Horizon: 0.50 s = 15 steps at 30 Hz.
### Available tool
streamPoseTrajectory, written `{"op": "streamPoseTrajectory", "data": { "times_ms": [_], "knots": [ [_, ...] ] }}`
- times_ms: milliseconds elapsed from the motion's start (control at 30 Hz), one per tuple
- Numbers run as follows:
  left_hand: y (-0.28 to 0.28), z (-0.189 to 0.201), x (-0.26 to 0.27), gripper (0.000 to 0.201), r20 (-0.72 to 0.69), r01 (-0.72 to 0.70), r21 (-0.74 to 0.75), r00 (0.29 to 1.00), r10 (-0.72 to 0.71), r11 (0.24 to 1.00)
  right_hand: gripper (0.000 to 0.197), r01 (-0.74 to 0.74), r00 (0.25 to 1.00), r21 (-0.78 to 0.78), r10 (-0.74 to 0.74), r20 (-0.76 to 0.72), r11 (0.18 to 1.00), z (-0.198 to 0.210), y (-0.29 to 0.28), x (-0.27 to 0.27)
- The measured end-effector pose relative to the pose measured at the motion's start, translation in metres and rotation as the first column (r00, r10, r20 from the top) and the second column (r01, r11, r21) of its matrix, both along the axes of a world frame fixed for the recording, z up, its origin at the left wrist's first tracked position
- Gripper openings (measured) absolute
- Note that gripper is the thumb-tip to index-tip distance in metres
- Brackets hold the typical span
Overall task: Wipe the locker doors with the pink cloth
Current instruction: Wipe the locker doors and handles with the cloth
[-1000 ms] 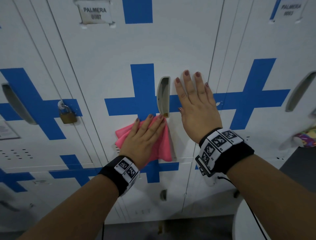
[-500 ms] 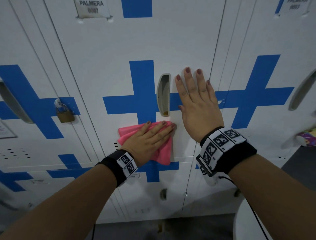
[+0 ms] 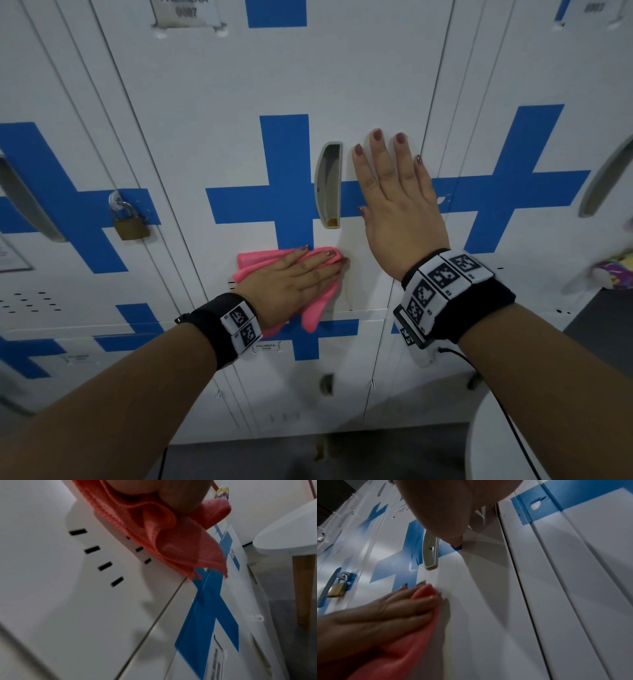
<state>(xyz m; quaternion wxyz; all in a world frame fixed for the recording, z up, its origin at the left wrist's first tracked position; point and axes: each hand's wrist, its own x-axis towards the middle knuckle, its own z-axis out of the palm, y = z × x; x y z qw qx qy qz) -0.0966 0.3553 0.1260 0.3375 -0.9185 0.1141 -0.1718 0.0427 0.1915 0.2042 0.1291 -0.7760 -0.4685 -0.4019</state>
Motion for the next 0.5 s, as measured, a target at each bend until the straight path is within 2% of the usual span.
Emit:
{"op": "streamPoseTrajectory", "data": {
  "times_ms": [167,233,500],
  "knots": [
    [-0.017,0.017,0.011,0.089,0.119,0.035,-0.094,0.993,-0.023,0.995,0.075,-0.01,1.0,0.001,0.01,-0.007,1.0,0.0,0.0,-0.001],
    [-0.019,0.017,0.017,0.084,0.136,0.041,-0.116,0.99,-0.025,0.992,0.074,-0.017,1.0,0.001,0.017,-0.013,1.0,0.0,0.0,-0.001],
    [-0.023,0.0,0.026,0.111,0.016,0.029,0.0,0.999,-0.029,1.0,0.075,0.007,1.0,-0.004,-0.007,-0.004,1.0,0.0,0.0,-0.001]
  ]
}}
